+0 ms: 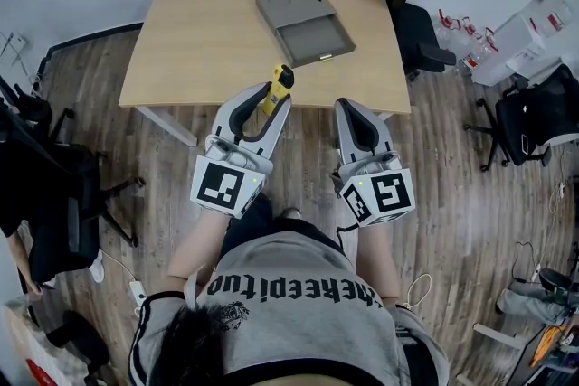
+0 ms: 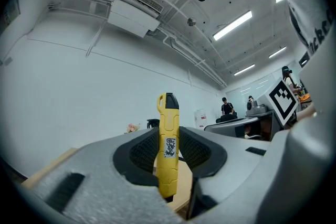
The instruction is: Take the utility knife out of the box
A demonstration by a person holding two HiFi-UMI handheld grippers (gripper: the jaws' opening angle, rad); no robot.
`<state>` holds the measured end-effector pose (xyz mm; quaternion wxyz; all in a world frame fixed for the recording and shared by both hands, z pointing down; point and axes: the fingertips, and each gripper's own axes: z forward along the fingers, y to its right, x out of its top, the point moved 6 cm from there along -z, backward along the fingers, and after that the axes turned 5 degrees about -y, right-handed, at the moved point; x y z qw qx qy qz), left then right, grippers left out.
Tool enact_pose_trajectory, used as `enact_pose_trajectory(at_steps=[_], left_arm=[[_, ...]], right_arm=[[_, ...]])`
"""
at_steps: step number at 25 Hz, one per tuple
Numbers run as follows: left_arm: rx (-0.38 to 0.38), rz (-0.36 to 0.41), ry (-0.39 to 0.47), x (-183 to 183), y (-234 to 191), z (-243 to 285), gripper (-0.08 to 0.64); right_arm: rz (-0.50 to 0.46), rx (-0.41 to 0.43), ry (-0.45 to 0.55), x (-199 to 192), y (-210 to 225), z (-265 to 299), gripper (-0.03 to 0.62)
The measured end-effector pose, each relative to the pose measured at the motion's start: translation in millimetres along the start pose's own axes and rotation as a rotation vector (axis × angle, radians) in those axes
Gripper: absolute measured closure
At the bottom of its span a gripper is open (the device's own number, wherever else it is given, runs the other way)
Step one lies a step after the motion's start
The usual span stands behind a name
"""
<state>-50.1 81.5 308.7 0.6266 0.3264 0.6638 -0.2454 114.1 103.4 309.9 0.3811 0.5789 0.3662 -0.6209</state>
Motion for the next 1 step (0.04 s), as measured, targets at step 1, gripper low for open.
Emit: enact_pose_trajectory(at_steps=[1], left_arm=[[0.000,0.000,-0.001,-0.4,0.6,-0.9,0.433]], right_arm=[[-0.001,0.001,0.000,-0.2,-0.6,-0.5,0.586]])
